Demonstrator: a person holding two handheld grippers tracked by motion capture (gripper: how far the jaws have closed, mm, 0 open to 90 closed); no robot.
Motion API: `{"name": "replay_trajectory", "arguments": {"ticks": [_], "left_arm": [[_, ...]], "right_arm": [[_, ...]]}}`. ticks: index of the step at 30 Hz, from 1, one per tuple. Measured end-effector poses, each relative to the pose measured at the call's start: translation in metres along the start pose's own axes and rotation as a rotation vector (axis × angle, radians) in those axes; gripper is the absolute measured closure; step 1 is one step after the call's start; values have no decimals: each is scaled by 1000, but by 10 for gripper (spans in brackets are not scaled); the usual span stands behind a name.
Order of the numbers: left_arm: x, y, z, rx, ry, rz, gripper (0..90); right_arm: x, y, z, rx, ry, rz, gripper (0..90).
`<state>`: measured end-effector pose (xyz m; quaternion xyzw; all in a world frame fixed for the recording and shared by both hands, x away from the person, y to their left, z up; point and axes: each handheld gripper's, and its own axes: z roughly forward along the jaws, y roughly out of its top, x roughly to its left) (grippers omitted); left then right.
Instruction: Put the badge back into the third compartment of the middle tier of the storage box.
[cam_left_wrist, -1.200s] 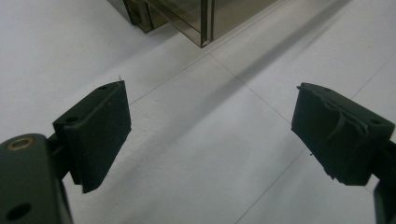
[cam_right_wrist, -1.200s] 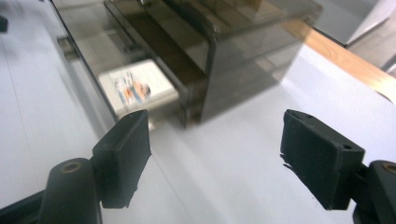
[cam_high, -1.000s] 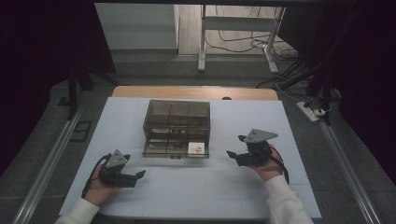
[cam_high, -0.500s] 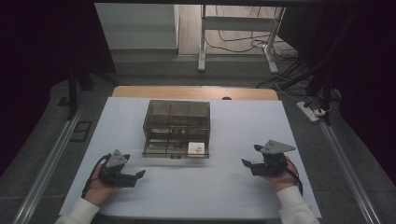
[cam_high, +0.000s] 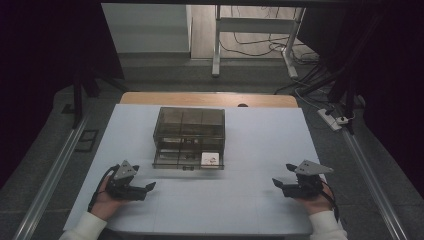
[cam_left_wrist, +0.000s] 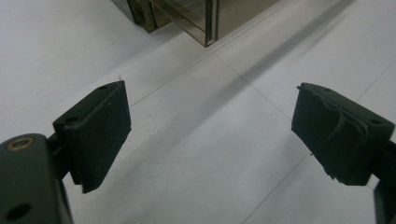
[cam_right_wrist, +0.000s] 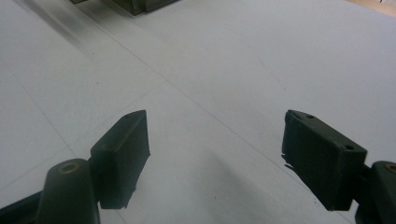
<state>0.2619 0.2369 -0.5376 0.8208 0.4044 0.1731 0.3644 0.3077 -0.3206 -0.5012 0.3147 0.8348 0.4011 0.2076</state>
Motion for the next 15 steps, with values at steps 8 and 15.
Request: {"name": "replay_trajectory", "arguments": {"ticks": [8, 15], "left_arm": [[0, 0, 0, -3, 1, 0, 120], [-1, 0, 0, -1, 0, 2, 120]], "right_arm": [[0, -2, 0, 2, -6, -14, 233], [1, -1, 1, -1, -8, -26, 230]]}}
